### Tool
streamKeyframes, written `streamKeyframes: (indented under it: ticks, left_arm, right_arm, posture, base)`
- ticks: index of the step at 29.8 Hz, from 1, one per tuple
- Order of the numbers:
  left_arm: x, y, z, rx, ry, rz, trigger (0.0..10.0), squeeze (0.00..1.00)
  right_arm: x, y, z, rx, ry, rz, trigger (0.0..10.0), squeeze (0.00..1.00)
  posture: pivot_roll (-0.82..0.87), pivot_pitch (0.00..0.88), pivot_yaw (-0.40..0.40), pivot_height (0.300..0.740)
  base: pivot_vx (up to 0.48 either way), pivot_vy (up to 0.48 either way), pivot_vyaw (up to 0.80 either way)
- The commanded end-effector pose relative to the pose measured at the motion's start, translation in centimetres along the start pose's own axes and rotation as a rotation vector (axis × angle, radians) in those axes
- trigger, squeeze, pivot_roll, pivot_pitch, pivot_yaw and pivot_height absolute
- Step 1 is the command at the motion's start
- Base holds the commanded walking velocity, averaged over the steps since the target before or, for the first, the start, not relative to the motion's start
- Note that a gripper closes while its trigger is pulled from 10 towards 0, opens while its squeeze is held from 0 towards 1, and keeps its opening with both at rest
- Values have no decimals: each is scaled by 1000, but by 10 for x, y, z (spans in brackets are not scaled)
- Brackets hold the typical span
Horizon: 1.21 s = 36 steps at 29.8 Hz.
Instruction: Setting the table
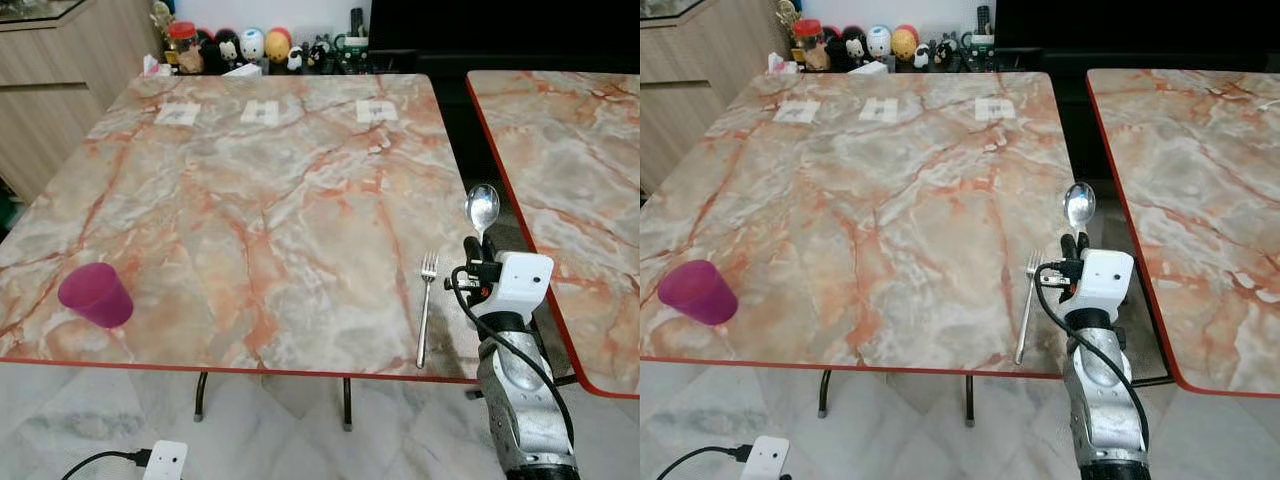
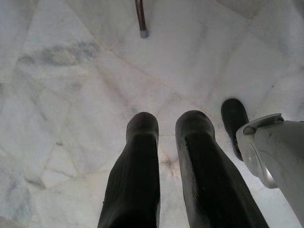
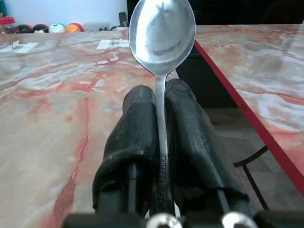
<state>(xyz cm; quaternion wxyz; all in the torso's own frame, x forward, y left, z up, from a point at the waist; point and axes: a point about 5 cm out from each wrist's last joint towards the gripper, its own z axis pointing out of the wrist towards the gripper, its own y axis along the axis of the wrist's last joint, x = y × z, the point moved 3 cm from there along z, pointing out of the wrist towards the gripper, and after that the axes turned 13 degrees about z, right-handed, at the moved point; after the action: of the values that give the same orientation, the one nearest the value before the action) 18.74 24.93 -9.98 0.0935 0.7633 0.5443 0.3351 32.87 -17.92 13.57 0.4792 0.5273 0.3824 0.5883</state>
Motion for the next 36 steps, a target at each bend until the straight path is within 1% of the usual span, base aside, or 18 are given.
streamKeyframes:
  ticks: [1,3,5,8,11,16,23,28,29,32,36]
  left_arm:
    - [0,-9,-2,30,-8,24,10000,0]
    - [0,-9,-2,29,-8,23,10000,0]
    - [-1,-8,-1,28,-8,23,10000,0]
    - [-1,-8,-1,28,-8,23,10000,0]
    - [-1,-8,-1,30,-9,25,10000,0]
    - [0,-9,-1,34,-8,26,10000,0]
    - [1,-8,-1,35,-7,26,10000,0]
    - [2,-7,-1,35,-7,27,10000,0]
    - [2,-7,-1,36,-6,26,10000,0]
    - [3,-7,-1,36,-6,27,10000,0]
    - [3,-8,-1,37,-5,25,10000,0]
  right_arm:
    - [1,12,1,-50,19,-19,10000,0]
    - [1,12,2,-48,22,-30,10000,0]
    - [-1,13,2,-55,5,-22,10000,0]
    - [-1,13,2,-56,3,-28,10000,0]
    - [0,11,1,-55,-7,-16,10000,0]
    - [1,10,1,-60,-13,-11,10000,0]
    - [2,16,5,-88,-4,-6,10000,0]
    - [4,19,6,-99,17,-44,10000,0]
    - [3,21,6,-107,14,-54,10000,0]
    - [3,22,6,-112,10,-48,10000,0]
    - [-3,27,7,-136,-22,-18,10000,0]
  posture:
    - [-106,105,35,740]
    - [-108,103,35,740]
    - [-107,100,36,740]
    - [-108,99,38,740]
    - [-107,98,40,740]
    - [-104,97,40,740]
    - [-103,93,43,740]
    - [-102,91,45,740]
    - [-102,91,45,740]
    - [-103,90,47,740]
    - [-107,90,46,740]
  base:
    - [0,-435,-694]
    - [0,-435,-800]
    - [0,-435,-800]
    - [0,-435,-796]
    - [0,-437,-692]
    - [0,-436,0]
    - [0,-434,0]
    - [0,-432,0]
    - [0,-431,800]
    - [0,-426,800]
    - [0,-424,0]
